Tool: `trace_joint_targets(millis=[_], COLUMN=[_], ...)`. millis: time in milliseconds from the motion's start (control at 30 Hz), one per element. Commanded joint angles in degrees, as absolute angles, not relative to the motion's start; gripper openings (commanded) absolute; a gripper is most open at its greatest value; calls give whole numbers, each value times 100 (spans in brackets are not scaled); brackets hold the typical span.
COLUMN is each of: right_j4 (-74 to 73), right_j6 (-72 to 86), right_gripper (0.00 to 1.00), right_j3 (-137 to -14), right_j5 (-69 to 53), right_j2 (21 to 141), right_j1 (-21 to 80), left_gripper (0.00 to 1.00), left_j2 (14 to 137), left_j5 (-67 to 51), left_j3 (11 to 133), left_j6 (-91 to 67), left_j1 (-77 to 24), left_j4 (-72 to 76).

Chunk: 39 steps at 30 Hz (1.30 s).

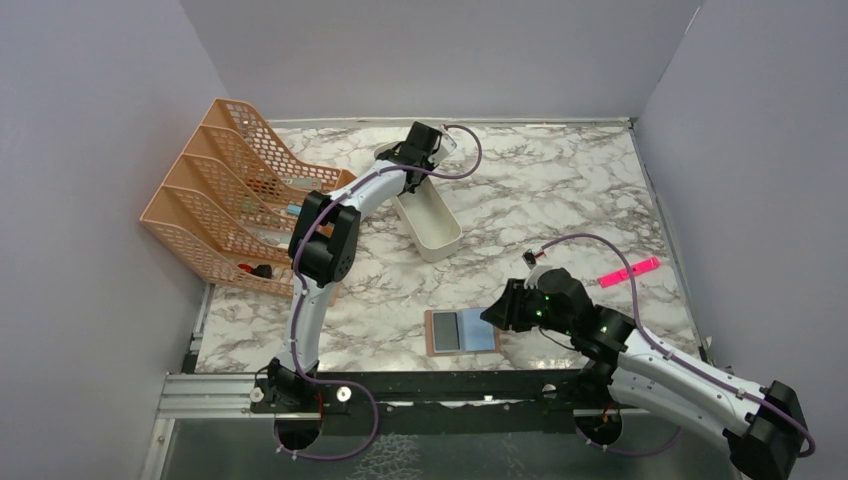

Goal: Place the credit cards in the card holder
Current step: Pick up the credit card from the storage box.

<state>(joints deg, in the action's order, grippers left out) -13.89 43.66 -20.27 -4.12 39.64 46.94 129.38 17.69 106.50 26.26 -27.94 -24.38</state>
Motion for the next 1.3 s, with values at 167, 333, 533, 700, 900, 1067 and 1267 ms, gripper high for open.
trace_joint_targets(millis=[167,333,533,700,900,1067,1267], right_j4=[-1450,-1420,-1406,-1398,-1346,-1322,-1279], right_j6=[4421,4429,4455,4457,4490,4509,4569], right_gripper=[39,39,39,39,39,39,39], right_j3=[-2092,-2074,-2040,-2029,-2003,-1994,-1938], right_j5=[-292,-303,-325,-342,-410,-469,-555], right_j2=[3929,3937,3923,3909,3937,3900,3846], right_j1=[4737,4737,4737,4737,4737,4737,4737], left_gripper=[34,33,18,4,0,0,0], left_j2=[12930,12853,12817,12647,12351,12086,11647], left_j5=[2155,2194,2198,2116,1998,1846,1782], left_j3=[10961,11014,10983,10792,10626,10659,10616], left_j6=[2889,2926,2941,2856,2681,2446,1762], left_j1=[-2770,-2777,-2782,-2859,-2948,-3051,-3202], left_j4=[-2240,-2239,-2248,-2258,-2320,-2606,-2916])
